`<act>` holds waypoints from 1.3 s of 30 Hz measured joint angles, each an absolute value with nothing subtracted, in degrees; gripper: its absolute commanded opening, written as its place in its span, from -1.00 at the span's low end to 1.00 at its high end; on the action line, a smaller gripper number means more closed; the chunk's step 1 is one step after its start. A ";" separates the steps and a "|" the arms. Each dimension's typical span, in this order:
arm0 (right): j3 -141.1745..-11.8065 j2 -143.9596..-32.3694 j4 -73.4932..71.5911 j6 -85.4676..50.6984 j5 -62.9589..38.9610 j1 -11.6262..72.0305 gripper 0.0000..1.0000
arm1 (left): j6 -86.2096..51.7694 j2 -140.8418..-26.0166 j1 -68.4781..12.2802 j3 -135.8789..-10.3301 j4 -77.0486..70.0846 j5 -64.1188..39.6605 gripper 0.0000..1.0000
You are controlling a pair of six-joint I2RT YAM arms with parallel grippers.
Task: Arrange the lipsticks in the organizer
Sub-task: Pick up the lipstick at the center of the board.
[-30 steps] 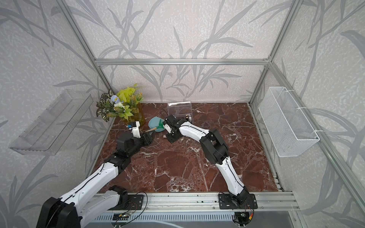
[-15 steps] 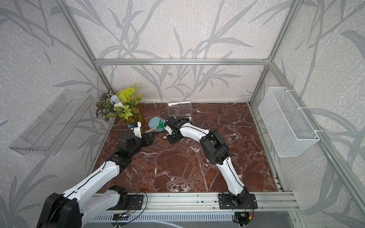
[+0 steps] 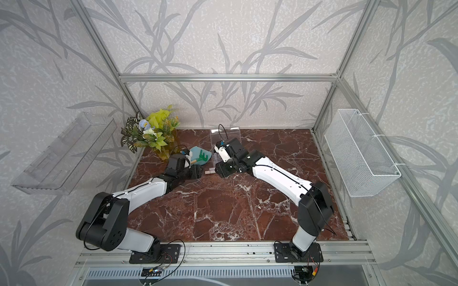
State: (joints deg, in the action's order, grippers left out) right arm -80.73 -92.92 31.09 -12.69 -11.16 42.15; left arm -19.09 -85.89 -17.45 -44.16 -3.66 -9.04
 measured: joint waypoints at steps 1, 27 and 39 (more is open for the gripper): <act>-79.37 -91.15 31.14 -12.99 -11.27 41.63 0.14 | -18.35 -87.09 -17.54 -45.71 -2.74 -9.06 0.55; -64.77 -78.22 31.77 -13.65 -14.06 32.53 0.14 | 1.08 -103.94 -24.23 -70.43 25.32 -4.58 0.67; -64.64 -77.43 31.81 -13.43 -15.09 31.46 0.14 | 5.10 -110.26 -25.52 -73.91 26.59 -5.96 0.58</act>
State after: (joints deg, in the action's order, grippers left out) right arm -64.64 -77.43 31.81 -13.43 -15.09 31.46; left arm 5.10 -110.26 -25.52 -73.91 26.59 -5.96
